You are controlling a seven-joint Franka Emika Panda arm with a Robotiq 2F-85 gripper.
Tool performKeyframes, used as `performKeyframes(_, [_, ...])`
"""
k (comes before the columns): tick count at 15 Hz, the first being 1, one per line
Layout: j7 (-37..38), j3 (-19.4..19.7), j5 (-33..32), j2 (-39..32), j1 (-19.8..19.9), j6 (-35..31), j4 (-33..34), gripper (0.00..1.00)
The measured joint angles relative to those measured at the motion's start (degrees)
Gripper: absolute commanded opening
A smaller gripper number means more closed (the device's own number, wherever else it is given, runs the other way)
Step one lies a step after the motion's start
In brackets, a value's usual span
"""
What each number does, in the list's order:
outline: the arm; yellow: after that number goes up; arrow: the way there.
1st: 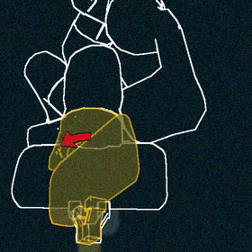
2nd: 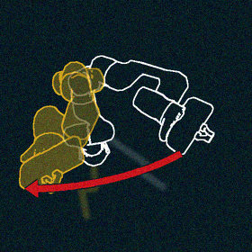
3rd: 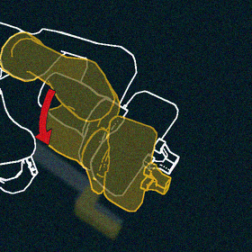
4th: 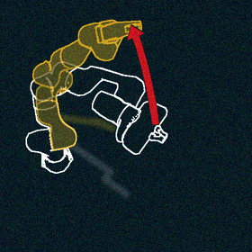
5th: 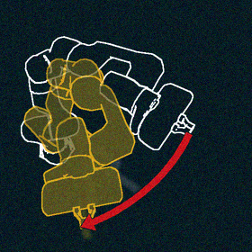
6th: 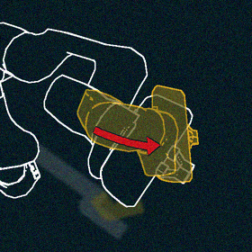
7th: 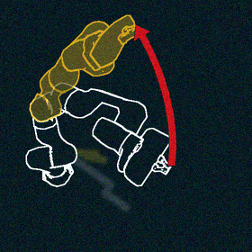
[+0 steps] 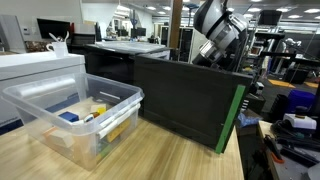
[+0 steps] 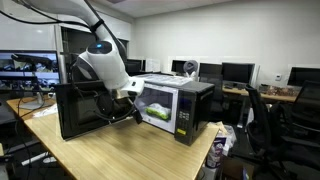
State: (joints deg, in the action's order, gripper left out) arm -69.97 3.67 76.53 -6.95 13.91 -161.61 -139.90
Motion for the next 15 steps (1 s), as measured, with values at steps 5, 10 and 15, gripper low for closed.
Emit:
performKeyframes(5, [-0.45, 0.13, 1.34, -1.41, 0.21, 3.64, 0.73, 1.0])
performKeyframes(10, [-0.45, 0.17, 1.61, -1.47, 0.22, 3.78, 0.89, 1.0])
performKeyframes(15, [-0.45, 0.17, 1.62, -1.48, 0.23, 3.81, 0.89, 1.0])
